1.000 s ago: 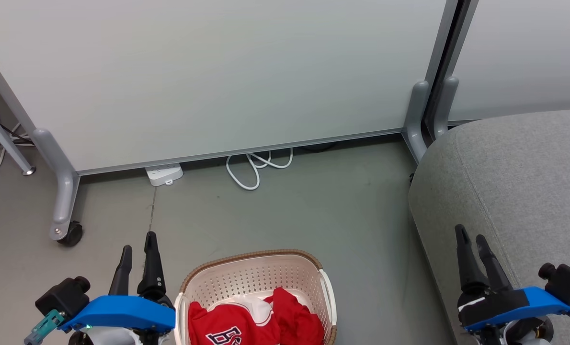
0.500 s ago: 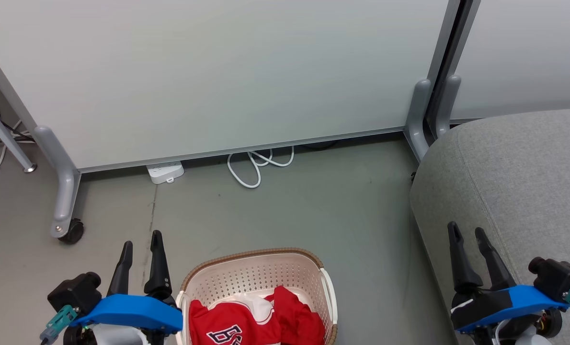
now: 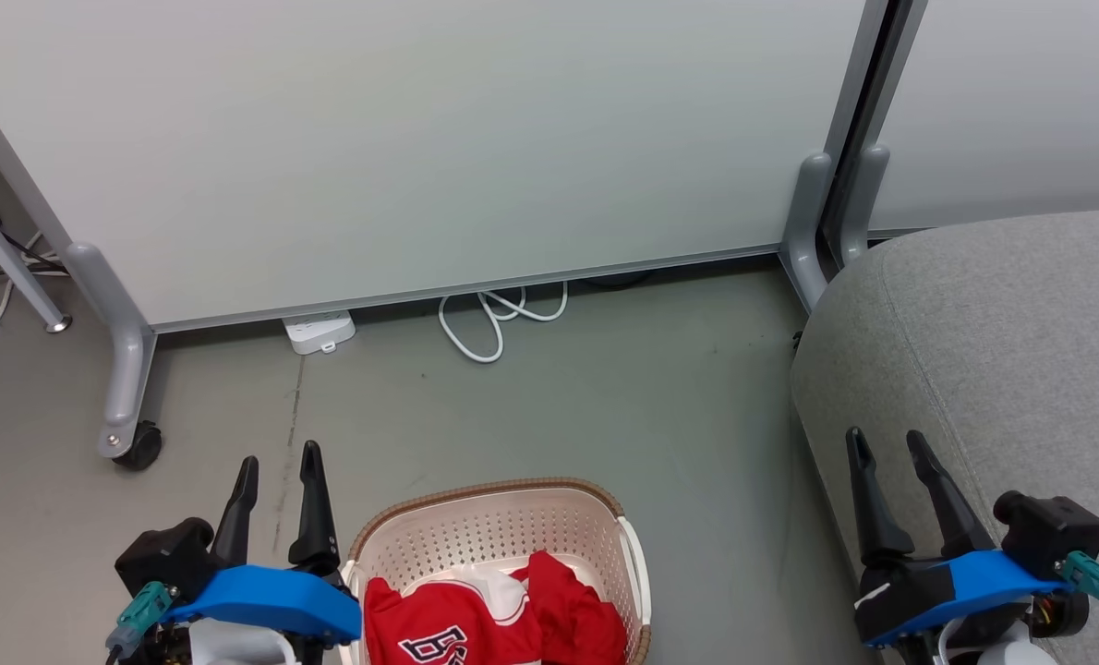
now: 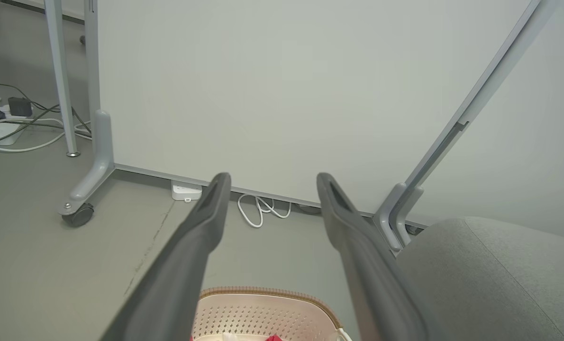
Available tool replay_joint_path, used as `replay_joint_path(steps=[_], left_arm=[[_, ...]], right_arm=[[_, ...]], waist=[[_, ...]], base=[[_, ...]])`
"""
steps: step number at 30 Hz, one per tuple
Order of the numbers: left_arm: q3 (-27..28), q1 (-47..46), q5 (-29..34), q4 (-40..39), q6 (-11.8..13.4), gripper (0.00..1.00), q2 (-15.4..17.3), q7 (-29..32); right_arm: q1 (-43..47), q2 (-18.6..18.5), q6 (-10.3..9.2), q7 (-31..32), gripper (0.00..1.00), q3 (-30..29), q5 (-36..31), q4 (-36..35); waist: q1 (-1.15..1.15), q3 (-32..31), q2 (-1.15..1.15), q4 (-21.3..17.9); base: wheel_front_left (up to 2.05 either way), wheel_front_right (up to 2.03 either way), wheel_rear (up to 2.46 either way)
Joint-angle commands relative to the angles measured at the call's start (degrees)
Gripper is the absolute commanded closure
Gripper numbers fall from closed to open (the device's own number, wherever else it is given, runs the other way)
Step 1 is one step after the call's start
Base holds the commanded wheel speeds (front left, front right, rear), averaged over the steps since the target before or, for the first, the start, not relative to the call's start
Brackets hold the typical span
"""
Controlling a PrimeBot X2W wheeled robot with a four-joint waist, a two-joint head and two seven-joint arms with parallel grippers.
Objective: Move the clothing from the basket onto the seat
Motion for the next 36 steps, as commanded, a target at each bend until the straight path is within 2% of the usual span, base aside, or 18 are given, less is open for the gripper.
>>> replay_joint_path(steps=[1, 23, 36], left_arm=[[-0.19, -1.16, 1.43, -0.07, 0.02, 0.0, 0.33, -0.63], [-0.54, -1.37, 8.01, 0.75, -0.41, 0.0, 0.36, -3.14], [-1.25, -1.27, 11.63, 1.49, 0.26, 0.0, 0.39, -4.59]], right_arm=[[-1.4, -0.47, 0.1, -0.64, 0.0, 0.09, -1.59, -0.38], [-1.37, -0.56, 0.13, -2.41, 0.0, 0.0, -10.98, -0.46], [-1.09, -0.59, 0.13, -3.42, 0.0, 0.18, -16.07, -0.6]], waist=[[0.0, 0.02, 0.0, 0.03], [0.0, 0.11, 0.0, 0.04], [0.0, 0.24, 0.0, 0.07]], base=[[0.0, 0.0, 0.0], [0.0, 0.0, 0.0], [0.0, 0.0, 0.0]])
